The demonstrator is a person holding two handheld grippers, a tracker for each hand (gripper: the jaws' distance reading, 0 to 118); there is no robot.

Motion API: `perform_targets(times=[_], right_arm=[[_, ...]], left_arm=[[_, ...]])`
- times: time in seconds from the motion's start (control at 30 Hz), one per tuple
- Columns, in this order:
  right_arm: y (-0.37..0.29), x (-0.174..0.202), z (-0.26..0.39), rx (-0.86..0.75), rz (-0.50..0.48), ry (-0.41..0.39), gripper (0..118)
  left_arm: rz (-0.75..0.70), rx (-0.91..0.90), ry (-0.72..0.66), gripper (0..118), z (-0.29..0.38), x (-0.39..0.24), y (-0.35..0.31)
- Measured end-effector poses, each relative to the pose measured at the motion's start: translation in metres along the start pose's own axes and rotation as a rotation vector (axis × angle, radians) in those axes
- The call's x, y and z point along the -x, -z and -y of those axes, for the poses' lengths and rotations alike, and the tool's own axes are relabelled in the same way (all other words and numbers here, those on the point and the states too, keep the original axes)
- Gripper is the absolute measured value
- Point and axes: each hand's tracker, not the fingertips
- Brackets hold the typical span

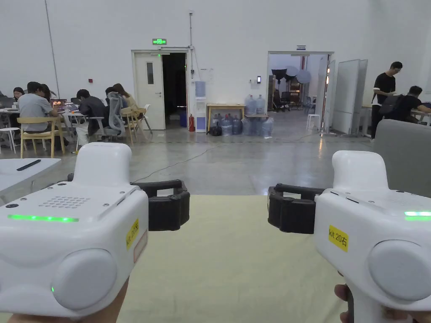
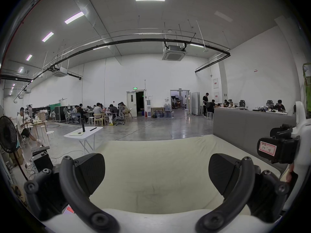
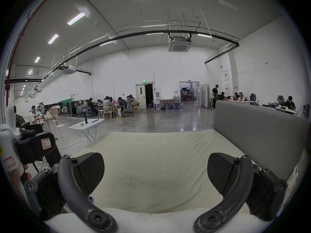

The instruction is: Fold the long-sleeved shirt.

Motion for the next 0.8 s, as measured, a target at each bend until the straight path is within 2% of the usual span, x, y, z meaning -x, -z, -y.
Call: perform_targets(times=[0.8], right_arm=[[0.017, 0.004, 0.010, 0.035, 0.015, -0.018, 118]], left_arm=[[0.013, 0.054, 0.000, 118, 0.012, 0.004, 0.016]])
